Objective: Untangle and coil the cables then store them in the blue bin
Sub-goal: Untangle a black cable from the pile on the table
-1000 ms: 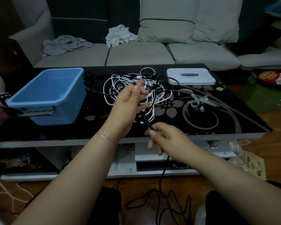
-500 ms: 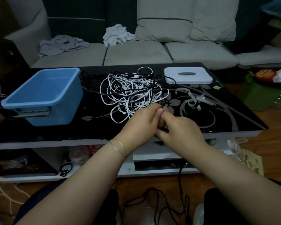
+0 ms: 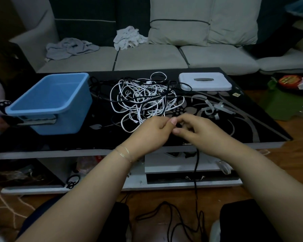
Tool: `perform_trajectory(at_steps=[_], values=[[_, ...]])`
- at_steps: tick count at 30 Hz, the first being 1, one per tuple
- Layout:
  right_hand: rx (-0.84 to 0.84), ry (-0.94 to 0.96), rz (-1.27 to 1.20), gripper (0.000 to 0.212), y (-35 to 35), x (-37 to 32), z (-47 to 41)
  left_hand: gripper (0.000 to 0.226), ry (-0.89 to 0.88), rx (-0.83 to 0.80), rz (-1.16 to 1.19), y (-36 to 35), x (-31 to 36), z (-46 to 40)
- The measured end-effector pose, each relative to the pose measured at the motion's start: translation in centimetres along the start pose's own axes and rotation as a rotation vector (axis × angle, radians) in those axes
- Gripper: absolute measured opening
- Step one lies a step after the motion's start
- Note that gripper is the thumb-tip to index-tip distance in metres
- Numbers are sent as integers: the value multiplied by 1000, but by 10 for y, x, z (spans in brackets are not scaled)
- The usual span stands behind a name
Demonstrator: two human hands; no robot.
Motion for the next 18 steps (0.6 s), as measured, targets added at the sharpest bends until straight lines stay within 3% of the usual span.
perform_trajectory(at_steps=[2,6,8,11,13,15,18], values=[[-2,-5,116,5,2,-1,2,45,13,-96,188,-7,-5,-1],[77,67,420,37,-2,-11,-1,46,91,-306,581,-20,-15,2],[114,185,489,41,-3,-15,1,43,119,-381,678,-24,-17,4],[137,274,553,29,-7,-17,3,38,171,-478,732,-28,-19,10],[143,268,591,34,-8,-17,3,41,214,-517,730,-30,-20,12],[130,197,564,43,-7,-16,3,49,238,-525,707,-31,-18,13],[67,59,346,38,-6,-3,3,58,235,-523,674,-32,-16,13]])
Point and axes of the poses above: each hand's wrist, its own z-axis away from the middle knuckle, its own y-axis out of the back of the hand, x = y × z, the point moved 6 cm from there along -z, towards the middle knuckle, and after that the axes turned 12 degrees about -x, right-handed, at the moved point
